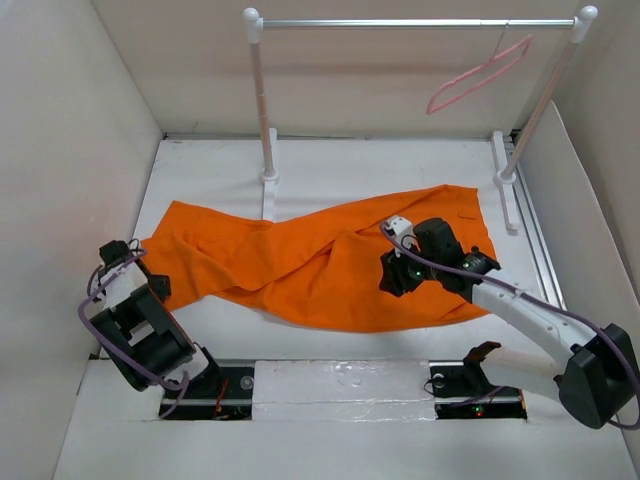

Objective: Place the trousers on the hanger
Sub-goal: Flatten out the trousers at the center of the board.

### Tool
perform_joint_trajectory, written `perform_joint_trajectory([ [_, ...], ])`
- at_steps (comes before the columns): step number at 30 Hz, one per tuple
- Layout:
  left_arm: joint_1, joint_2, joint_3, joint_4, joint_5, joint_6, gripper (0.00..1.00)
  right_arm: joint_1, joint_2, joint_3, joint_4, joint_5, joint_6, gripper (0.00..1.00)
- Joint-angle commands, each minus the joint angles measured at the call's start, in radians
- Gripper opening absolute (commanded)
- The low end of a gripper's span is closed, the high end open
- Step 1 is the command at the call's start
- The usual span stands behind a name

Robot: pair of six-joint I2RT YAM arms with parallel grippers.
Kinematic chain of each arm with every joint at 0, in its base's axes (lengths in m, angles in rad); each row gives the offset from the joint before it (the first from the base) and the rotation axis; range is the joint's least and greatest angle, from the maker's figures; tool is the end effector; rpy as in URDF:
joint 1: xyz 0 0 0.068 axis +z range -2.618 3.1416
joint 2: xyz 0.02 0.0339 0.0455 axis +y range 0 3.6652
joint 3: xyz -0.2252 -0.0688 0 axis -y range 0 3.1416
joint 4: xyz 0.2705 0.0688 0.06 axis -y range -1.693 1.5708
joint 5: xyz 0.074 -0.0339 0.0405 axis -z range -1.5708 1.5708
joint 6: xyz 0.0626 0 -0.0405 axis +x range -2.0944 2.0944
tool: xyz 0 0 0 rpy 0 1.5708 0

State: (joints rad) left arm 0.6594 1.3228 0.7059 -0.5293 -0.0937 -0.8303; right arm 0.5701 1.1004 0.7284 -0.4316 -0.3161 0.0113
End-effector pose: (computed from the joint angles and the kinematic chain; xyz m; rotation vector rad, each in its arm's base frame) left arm 0.2147 0.1739 0.1000 -1.8570 1.9737 0.0767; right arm 0.2289 0.1699 0.1757 -0.8157 2.2796 0.6484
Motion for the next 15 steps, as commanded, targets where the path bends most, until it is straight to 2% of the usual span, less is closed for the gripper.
perform_joint_trajectory([
  [1,0.002,0.039,-0.037,-0.052,0.014,-0.056,0.51,0.008,0.007,0.045,0.033,-0.035,-0.057,0.49],
  [5,-0.043,0.047,-0.080,-0.005,0.006,-0.093,0.47,-0.003,0.024,0.092,0.014,-0.035,-0.091,0.49],
  [6,-0.043,0.047,-0.091,0.009,-0.001,-0.098,0.30,-0.003,0.026,0.104,0.010,-0.040,-0.096,0.49],
  [8,-0.043,0.047,-0.123,0.052,0.008,-0.087,0.03,-0.013,0.024,0.112,0.001,-0.046,-0.096,0.49],
  [12,-0.043,-0.023,-0.073,0.020,0.049,-0.024,0.00,-0.032,-0.010,0.109,-0.024,-0.037,-0.097,0.48],
  [15,-0.043,-0.195,0.039,-0.026,0.066,0.026,0.00,-0.041,-0.024,0.095,-0.030,-0.034,-0.096,0.48],
])
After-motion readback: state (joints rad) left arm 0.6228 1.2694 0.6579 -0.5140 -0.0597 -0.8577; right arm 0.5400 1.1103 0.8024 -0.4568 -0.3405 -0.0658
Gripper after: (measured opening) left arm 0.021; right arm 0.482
